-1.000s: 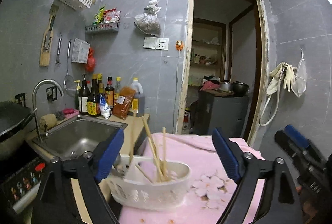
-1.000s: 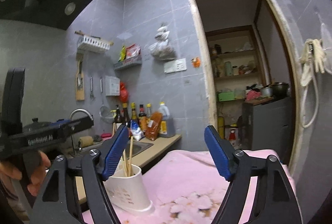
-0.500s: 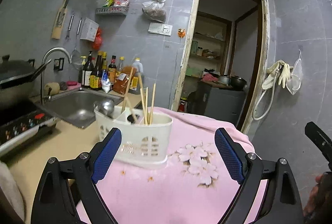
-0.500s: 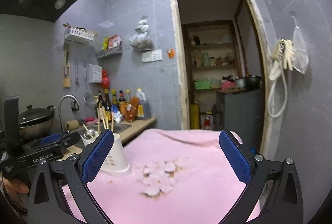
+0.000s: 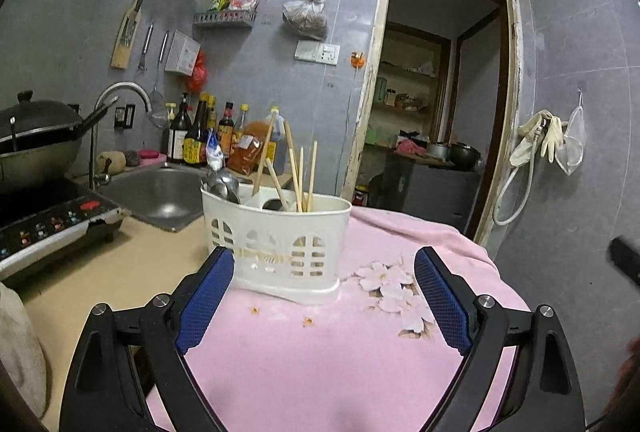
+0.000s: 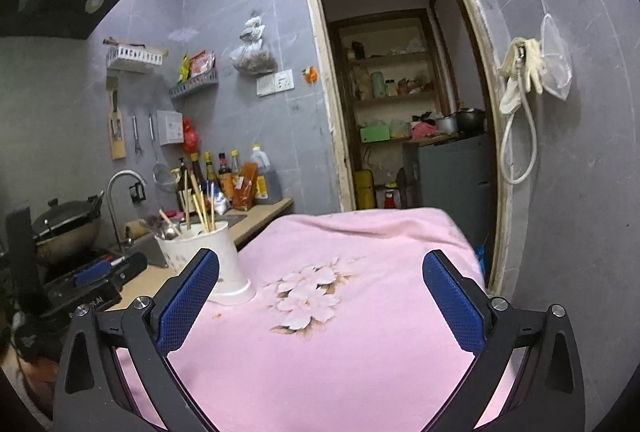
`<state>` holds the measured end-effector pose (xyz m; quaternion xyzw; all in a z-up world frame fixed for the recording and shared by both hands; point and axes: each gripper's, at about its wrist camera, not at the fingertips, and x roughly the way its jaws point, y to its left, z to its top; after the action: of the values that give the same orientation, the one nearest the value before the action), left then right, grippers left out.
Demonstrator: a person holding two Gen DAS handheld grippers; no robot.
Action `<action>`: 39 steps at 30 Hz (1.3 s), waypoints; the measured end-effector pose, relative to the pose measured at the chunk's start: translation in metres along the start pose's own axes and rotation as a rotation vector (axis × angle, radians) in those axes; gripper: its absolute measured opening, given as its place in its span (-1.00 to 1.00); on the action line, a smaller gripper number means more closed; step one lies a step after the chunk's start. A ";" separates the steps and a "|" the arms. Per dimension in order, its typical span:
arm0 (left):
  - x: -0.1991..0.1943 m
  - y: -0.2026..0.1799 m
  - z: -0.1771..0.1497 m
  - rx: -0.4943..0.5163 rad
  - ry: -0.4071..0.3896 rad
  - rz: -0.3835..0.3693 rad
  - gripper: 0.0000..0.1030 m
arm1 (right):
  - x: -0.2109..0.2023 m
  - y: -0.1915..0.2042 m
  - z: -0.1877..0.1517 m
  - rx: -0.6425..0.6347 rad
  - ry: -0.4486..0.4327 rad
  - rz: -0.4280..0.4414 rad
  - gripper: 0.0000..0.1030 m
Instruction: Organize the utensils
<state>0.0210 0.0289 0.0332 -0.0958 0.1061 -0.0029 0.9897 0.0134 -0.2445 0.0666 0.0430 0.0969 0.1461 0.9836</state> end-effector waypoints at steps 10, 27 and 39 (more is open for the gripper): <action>0.004 0.001 -0.001 0.007 0.034 -0.032 0.72 | -0.045 -0.024 0.039 -0.078 0.059 -0.120 1.00; 0.013 0.025 -0.014 0.045 0.009 0.102 0.72 | 0.046 0.020 -0.028 -0.100 0.036 -0.080 1.00; 0.011 0.041 -0.024 -0.002 0.006 0.076 0.72 | 0.050 0.030 -0.035 -0.155 -0.030 -0.146 1.00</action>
<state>0.0265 0.0648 0.0000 -0.0925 0.1129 0.0344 0.9887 0.0447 -0.1992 0.0266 -0.0381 0.0734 0.0803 0.9933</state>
